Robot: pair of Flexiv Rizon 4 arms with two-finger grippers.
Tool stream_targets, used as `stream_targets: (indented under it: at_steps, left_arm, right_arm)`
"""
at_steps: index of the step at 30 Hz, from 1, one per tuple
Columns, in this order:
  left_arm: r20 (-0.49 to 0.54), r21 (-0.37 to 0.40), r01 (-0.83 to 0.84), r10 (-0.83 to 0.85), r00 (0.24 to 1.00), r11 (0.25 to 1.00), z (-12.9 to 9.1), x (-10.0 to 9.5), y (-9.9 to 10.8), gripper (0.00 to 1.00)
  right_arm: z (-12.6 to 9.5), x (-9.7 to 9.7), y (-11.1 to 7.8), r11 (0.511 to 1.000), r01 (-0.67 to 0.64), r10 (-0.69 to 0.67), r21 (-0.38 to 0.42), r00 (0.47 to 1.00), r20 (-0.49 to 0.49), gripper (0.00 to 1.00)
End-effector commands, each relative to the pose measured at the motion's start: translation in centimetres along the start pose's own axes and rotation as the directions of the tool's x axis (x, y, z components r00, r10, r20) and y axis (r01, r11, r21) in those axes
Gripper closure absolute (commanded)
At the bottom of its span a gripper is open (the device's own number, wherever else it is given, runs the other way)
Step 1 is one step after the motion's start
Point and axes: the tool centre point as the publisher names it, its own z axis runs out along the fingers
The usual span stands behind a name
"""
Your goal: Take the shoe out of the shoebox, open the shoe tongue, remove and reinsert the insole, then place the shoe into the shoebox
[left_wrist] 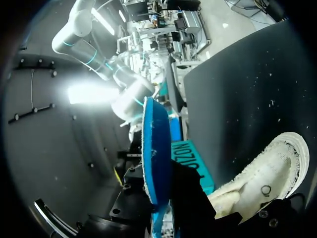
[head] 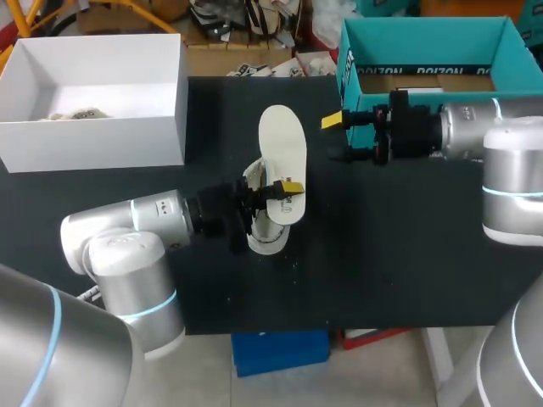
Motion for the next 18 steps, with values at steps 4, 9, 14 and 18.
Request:
stream_targets:
  at_steps: [4, 9, 14, 18]
  left_arm:
    - [-0.004, -0.002, -0.002, 0.002, 1.000, 1.000, 0.1, 0.0, -0.1, 1.00]
    - [-0.004, -0.002, -0.002, 0.002, 1.000, 1.000, 0.1, 0.0, -0.1, 1.00]
    - [-0.004, -0.002, -0.002, 0.002, 1.000, 1.000, 0.1, 0.0, -0.1, 1.00]
    - [-0.004, -0.002, -0.002, 0.002, 1.000, 1.000, 0.1, 0.0, -0.1, 1.00]
  right_arm:
    - [0.7, -1.1, 1.1, 0.989, 0.010, -0.004, 0.150, 0.999, -0.038, 0.00]
    - [2.1, -1.9, 0.9, 0.987, 0.013, -0.004, 0.159, 0.999, -0.054, 0.00]
    - [3.3, -2.4, 0.7, 0.986, 0.002, 0.007, 0.165, 0.999, -0.054, 0.00]
    - [3.9, -2.3, 0.6, 0.987, 0.001, 0.007, 0.163, 0.999, -0.050, 0.00]
